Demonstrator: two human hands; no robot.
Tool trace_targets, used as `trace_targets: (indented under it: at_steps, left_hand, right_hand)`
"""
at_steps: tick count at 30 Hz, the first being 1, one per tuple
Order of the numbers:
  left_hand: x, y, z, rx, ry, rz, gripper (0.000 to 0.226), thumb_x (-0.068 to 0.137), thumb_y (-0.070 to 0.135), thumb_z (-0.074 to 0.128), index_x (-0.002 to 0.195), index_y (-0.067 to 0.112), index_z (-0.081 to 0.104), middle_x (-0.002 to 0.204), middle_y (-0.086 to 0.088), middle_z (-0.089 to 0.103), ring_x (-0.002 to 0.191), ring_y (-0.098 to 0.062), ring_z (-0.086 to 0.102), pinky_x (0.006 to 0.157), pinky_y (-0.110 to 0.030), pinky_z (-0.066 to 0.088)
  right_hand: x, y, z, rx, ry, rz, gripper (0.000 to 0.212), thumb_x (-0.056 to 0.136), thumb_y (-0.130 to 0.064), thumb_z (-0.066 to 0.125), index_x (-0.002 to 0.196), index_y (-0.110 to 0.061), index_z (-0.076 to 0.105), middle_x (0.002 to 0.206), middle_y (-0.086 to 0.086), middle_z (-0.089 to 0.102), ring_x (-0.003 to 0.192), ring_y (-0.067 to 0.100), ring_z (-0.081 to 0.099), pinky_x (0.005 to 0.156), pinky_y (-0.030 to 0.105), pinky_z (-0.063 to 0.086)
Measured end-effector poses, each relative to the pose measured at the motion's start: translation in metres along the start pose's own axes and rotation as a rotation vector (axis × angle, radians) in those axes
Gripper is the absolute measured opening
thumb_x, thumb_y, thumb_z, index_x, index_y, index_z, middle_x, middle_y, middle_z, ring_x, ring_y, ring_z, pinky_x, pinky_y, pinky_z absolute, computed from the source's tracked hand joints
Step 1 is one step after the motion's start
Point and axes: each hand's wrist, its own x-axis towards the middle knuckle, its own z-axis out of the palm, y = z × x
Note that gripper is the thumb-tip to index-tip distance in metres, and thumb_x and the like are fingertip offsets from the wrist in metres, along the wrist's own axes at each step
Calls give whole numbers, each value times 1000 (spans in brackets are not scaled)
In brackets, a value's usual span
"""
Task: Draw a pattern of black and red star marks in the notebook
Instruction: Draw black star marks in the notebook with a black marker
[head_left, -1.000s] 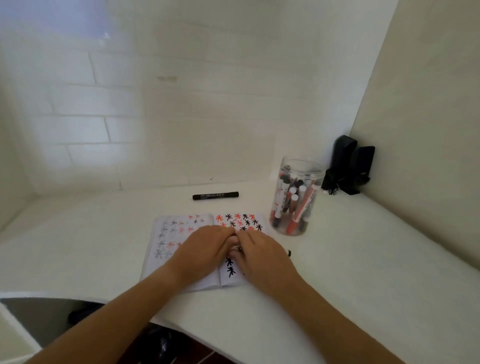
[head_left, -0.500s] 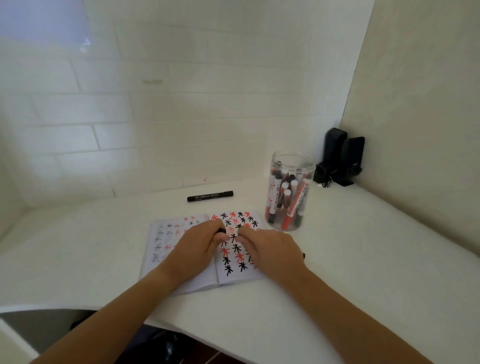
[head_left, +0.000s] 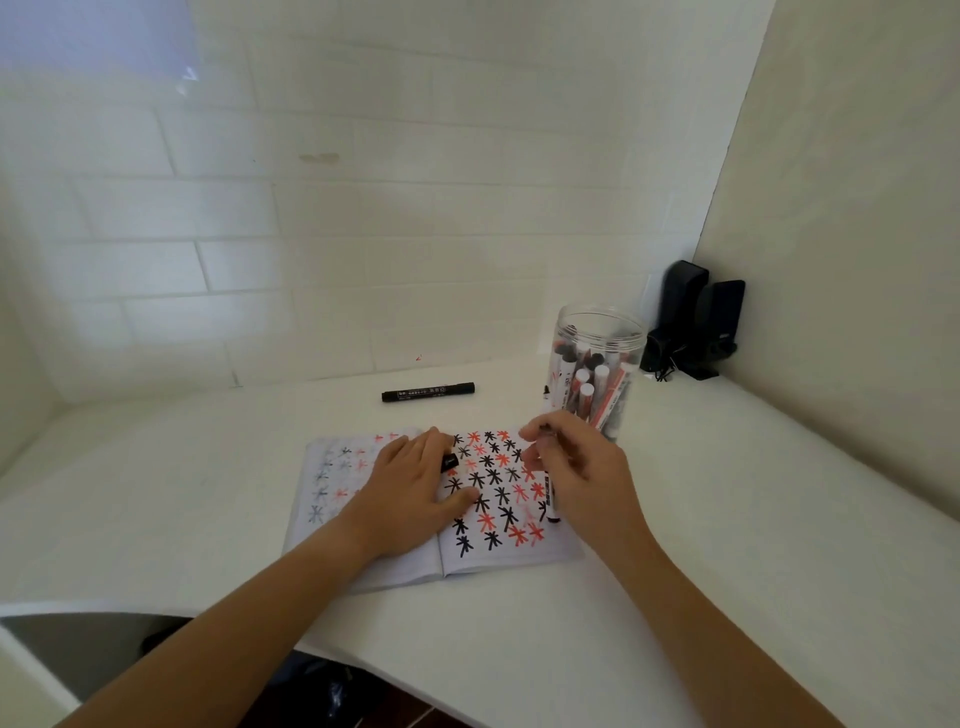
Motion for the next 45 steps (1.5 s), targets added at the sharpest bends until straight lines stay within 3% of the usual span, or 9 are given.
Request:
trace_targets:
  at_steps: [5, 10, 18, 21, 25, 32, 35, 40, 45]
  left_hand:
    - [1, -2, -1, -25, -25, -24, 55, 94, 70, 40, 131, 29, 37, 128, 15, 51, 125, -4, 44, 118, -31, 15]
    - [0, 0, -3, -24, -36, -23, 60, 90, 72, 28, 131, 29, 37, 130, 16, 49, 127, -3, 41, 116, -26, 14]
    - [1, -2, -7, -37, -52, -3, 71, 85, 75, 25, 136, 27, 35, 131, 19, 43, 119, 7, 30, 116, -24, 8]
    - [2, -4, -8, -49, -59, -1, 67, 86, 76, 27, 133, 28, 36, 130, 19, 45, 118, 6, 34, 114, -23, 8]
    - [8, -15, -14, -14, -67, -27, 56, 89, 71, 34, 123, 27, 37, 123, 13, 54, 110, -4, 45, 114, -32, 20]
    - [13, -26, -26, 27, -11, -143, 25, 99, 43, 48, 107, 25, 33, 102, 8, 54, 93, -15, 50, 103, -40, 33]
    - [12, -15, -20, 13, 23, -121, 23, 98, 44, 46, 104, 25, 35, 96, 13, 49, 90, -13, 47, 101, -41, 33]
    - [5, -22, -7, 16, -39, -135, 57, 86, 68, 27, 120, 24, 40, 124, 11, 54, 120, -10, 48, 122, -43, 10]
    - [4, -23, -7, 22, -49, -127, 60, 86, 70, 26, 124, 25, 39, 128, 9, 54, 126, -12, 47, 123, -42, 6]
  right_hand:
    - [1, -4, -4, 236, -113, 199, 43, 102, 8, 43, 123, -23, 64, 108, 0, 79, 105, 14, 75, 93, 36, 61]
    - [-4, 6, 2, -242, -524, 147, 61, 82, -54, 81, 125, -41, 40, 118, -13, 63, 93, 10, 67, 85, 33, 58]
    - [-6, 9, -1, -329, -806, 154, 94, 64, -71, 85, 136, -52, 28, 150, -22, 41, 149, 16, 23, 130, 44, 6]
    - [-10, 5, 1, -318, -756, 168, 97, 62, -74, 85, 138, -55, 28, 139, -30, 44, 145, 18, 28, 126, 49, 20]
    - [-14, -2, 16, -335, -616, 91, 82, 75, -60, 83, 140, -39, 37, 114, -34, 47, 113, -26, 33, 122, 35, 24]
    - [-11, -3, 43, -413, -525, 18, 78, 82, -66, 74, 144, -37, 37, 135, -20, 50, 106, -3, 36, 114, 32, 30]
    - [-8, -4, 39, -264, -482, 52, 61, 83, -69, 70, 132, -42, 46, 110, -17, 60, 88, 4, 53, 83, 26, 46]
    - [4, 4, 17, 133, -56, 174, 21, 109, -28, 50, 103, -23, 70, 87, 6, 73, 77, 20, 68, 64, 32, 54]
    - [5, 12, 2, 277, -212, 396, 24, 103, -4, 53, 116, -18, 67, 89, 13, 75, 70, 24, 67, 53, 30, 48]
